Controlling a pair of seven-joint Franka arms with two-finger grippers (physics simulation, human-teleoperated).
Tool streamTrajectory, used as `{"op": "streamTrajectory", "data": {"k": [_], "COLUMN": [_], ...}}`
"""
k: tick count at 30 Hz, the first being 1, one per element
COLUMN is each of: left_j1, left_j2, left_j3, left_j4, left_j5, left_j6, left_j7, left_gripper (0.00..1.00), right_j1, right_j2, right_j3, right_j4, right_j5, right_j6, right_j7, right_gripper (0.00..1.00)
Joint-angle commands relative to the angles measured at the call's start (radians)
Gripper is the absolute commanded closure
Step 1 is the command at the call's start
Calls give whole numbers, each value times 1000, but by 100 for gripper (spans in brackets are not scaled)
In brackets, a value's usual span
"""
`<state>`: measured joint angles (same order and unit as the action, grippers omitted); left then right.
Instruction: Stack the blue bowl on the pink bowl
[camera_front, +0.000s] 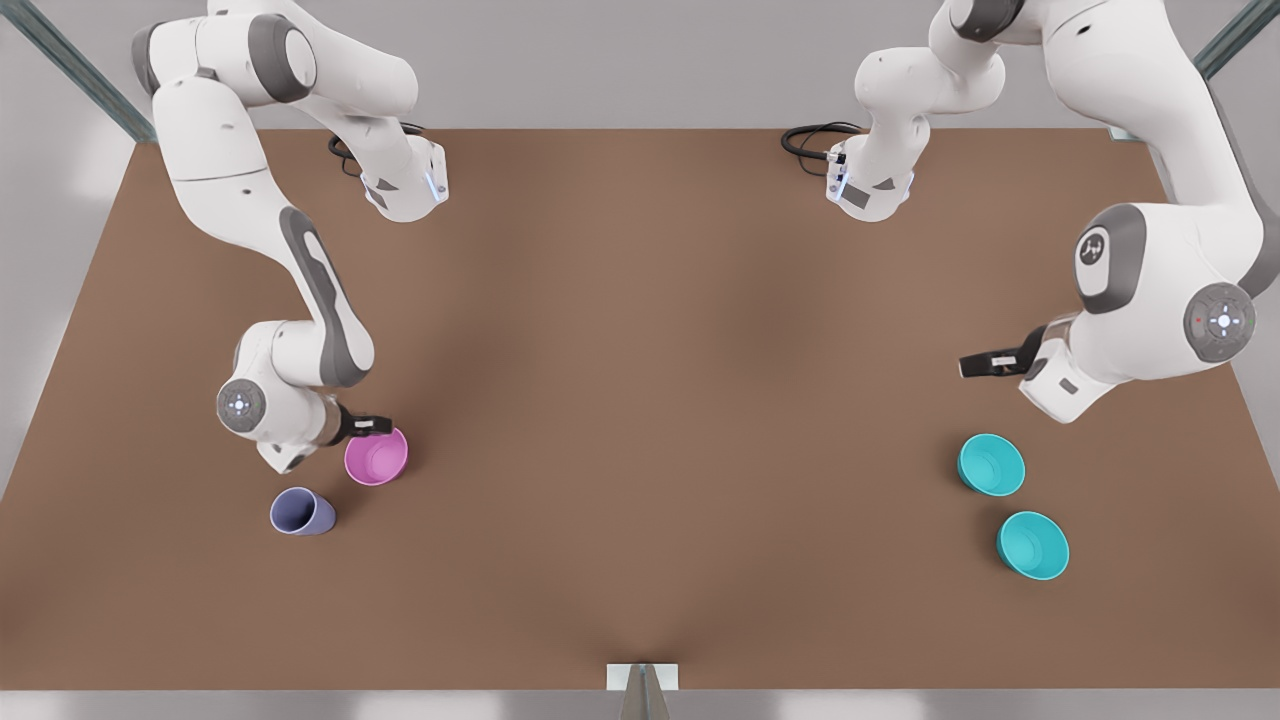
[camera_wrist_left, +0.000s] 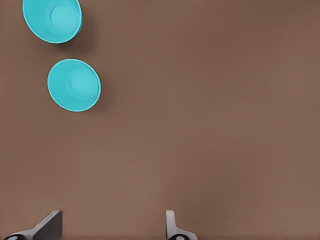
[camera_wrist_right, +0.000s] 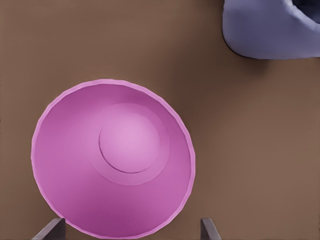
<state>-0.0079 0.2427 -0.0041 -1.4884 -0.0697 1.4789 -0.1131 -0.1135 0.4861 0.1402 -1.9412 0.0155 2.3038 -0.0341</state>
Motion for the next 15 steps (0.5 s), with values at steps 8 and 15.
{"op": "streamTrajectory", "data": {"k": [8,15], "left_j1": [-14,-11], "left_j2": [3,21], "left_j3": [-10,-8], "left_j4": [25,39], "left_j5": [-33,-36], "left_j6": [-14,-15], "left_j7": [15,18], "left_gripper": [0,0], "right_j1": [-8,-17], "right_j2": [6,69], "right_j3": [-1,-1], "right_j4": [-39,-68], "right_j5": [3,11], "right_j6": [270,304], "right_j7": [57,57], "right_gripper": [0,0]}}
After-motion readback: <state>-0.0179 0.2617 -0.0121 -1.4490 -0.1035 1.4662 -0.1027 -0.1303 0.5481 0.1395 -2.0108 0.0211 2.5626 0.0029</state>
